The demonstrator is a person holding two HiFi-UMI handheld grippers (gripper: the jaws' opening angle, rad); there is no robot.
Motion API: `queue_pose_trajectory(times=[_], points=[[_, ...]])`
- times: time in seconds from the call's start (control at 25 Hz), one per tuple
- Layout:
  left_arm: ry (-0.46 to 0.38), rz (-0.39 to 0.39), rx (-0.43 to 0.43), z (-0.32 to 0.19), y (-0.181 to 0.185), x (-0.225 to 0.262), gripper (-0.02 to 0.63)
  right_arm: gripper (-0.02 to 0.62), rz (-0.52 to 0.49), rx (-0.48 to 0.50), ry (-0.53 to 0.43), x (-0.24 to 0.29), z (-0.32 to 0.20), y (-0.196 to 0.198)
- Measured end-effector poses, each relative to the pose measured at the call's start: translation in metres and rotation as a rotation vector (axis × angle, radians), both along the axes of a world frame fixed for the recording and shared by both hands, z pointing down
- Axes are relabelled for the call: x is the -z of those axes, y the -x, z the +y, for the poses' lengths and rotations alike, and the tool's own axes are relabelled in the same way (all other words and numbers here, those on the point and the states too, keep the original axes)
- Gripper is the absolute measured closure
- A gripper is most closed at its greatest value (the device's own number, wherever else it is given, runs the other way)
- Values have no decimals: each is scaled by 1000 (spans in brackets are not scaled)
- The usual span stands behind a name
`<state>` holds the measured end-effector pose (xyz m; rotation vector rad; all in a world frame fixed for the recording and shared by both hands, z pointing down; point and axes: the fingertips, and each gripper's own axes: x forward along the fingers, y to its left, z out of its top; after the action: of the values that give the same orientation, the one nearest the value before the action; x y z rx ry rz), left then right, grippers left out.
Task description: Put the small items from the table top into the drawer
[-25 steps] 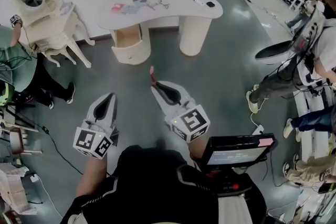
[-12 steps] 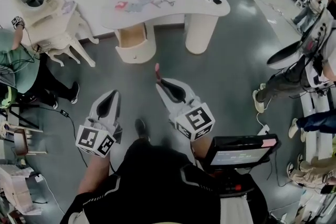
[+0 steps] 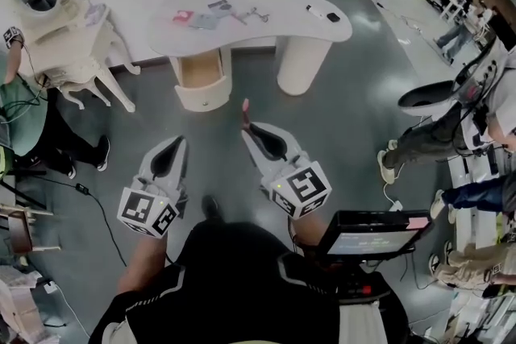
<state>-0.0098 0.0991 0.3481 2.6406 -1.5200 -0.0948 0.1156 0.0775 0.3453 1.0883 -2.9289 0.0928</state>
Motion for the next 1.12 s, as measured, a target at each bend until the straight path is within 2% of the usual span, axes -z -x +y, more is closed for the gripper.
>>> queue_pose_trajectory(times=[0.28,0.52,0.76,1.12], points=[[3,16,-7,-47,46,0,606,551,22,0,4,1,-47,44],[-27,22,-19,-79,77,8,606,551,36,1,-6,6,-77,75],[-10,39,-18,-101,110,5,606,551,53,-12,13,4,-102,101],[-8,46,-50,-132,136,5,606,551,49,-37,22,8,-140,126]])
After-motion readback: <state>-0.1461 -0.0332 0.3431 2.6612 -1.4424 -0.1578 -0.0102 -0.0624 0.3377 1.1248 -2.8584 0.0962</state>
